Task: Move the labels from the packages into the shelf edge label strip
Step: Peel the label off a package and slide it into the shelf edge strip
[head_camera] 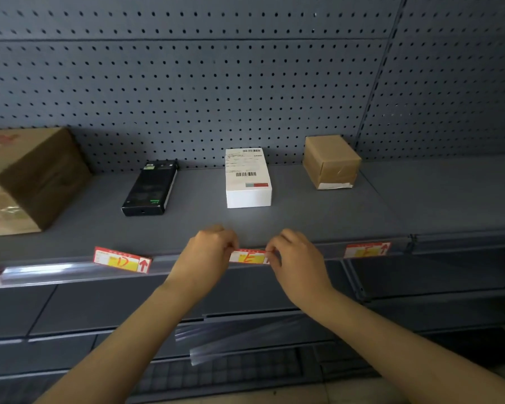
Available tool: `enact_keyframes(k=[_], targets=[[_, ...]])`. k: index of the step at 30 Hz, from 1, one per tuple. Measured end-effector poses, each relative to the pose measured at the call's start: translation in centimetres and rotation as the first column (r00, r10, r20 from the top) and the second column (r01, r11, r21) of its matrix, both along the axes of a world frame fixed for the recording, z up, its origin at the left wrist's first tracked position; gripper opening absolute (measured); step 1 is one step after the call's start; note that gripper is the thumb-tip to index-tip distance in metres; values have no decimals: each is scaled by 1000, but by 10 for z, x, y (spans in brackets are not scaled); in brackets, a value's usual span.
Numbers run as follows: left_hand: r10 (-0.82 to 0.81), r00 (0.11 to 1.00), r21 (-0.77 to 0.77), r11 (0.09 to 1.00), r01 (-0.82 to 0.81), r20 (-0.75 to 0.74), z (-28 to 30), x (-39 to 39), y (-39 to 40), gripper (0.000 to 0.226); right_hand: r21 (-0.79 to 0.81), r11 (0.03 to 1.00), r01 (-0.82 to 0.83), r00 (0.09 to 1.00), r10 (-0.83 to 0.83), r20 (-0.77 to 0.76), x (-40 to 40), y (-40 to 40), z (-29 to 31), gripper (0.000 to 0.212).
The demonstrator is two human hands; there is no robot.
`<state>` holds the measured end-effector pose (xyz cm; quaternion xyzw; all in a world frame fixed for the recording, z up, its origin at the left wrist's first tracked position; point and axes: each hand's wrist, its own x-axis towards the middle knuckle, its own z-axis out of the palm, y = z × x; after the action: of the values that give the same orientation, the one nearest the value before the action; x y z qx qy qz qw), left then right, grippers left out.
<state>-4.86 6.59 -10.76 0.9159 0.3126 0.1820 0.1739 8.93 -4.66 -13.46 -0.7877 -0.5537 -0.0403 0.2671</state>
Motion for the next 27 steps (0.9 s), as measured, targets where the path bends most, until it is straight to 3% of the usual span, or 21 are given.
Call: enact_keyframes(k=[9, 20, 27], targets=[[21, 997, 86, 996, -14, -76, -9, 4, -12, 19, -115, 990, -82, 978, 102, 184, 8, 2, 3, 15], [41, 995, 157, 987, -27, -91, -17, 6, -18, 20, -86, 988, -127, 973, 141, 183, 18, 2, 2, 10], [44, 985, 215, 977, -8, -165, -18, 4, -24, 36, -51, 982, -182, 970, 188, 155, 22, 0, -2, 10]])
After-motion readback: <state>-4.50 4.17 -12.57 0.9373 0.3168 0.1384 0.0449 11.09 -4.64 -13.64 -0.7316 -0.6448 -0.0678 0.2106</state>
